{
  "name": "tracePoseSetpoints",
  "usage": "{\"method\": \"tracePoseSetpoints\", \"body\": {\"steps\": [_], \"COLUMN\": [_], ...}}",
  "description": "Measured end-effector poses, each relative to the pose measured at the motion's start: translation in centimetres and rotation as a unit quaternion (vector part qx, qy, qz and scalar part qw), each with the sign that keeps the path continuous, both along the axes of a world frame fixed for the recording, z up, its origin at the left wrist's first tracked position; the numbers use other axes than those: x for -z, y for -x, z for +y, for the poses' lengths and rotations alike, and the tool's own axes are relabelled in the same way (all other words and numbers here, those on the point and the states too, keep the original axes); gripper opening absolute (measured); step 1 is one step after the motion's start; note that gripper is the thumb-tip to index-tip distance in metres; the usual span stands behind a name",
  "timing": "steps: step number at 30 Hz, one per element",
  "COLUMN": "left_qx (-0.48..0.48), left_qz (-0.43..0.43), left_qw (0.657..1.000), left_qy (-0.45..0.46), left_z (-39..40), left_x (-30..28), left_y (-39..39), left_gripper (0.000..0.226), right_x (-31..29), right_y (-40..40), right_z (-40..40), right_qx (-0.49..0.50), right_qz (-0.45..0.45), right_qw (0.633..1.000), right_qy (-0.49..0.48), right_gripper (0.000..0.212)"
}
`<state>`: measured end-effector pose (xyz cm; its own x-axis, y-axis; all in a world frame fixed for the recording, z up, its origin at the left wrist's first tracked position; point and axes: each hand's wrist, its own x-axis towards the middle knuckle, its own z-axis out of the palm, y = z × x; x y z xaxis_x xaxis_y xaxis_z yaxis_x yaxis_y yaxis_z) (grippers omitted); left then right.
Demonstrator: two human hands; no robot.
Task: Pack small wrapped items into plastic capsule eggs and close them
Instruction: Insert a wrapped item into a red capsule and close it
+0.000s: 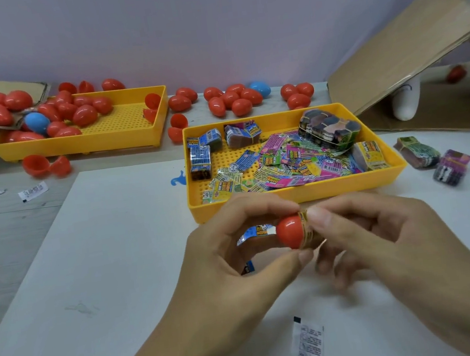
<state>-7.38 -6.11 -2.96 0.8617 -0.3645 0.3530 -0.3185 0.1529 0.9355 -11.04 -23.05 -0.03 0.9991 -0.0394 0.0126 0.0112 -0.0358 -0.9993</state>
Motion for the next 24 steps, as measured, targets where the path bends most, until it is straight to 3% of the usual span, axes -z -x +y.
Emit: {"method": "tracePoseSetpoints", "body": {"steps": [4,8,11,14,16,21,24], "left_qx": [0.01,-0.014,-0.007,-0.017,-0.038,-0.042,-0.026], "left_qz": [0.009,0.079,0.144,0.131,0.1,0.021,-0.018], "left_qw": [1.0,0.997,0.989,0.991,0.994,0.999,0.999], "left_qy": [0.001,0.009,0.03,0.026,0.015,0.011,-0.006], "left_z": [0.0,0.0,-0.1,-0.2,-0.1,-0.1,-0.2], "left_x": [0.0,-0.7,-1.4,-1.3,-1.1,-0.4,-0.3], "left_y": [0.0,0.2,0.3,0.2,0.1,0.2,0.3], "left_gripper": [0.038,0.041,0.033,0.022,0.016,0.042,0.057], "right_x": [-0.1,0.4,0.8,1.1,1.1,0.1,0.0], "right_y": [0.1,0.2,0.4,0.4,0.4,0.0,0.0], "right_z": [-0.2,-0.3,-0.1,-0.1,-0.2,-0.3,0.0], "right_qx": [0.009,0.027,0.022,0.012,0.011,0.045,0.003], "right_qz": [-0.044,-0.105,-0.133,-0.147,-0.136,-0.018,0.031], "right_qw": [0.999,0.993,0.988,0.986,0.989,0.999,0.999], "right_qy": [-0.001,0.035,0.071,0.072,0.054,-0.021,-0.014], "right_gripper": [0.03,0.034,0.044,0.034,0.03,0.019,0.026]}}
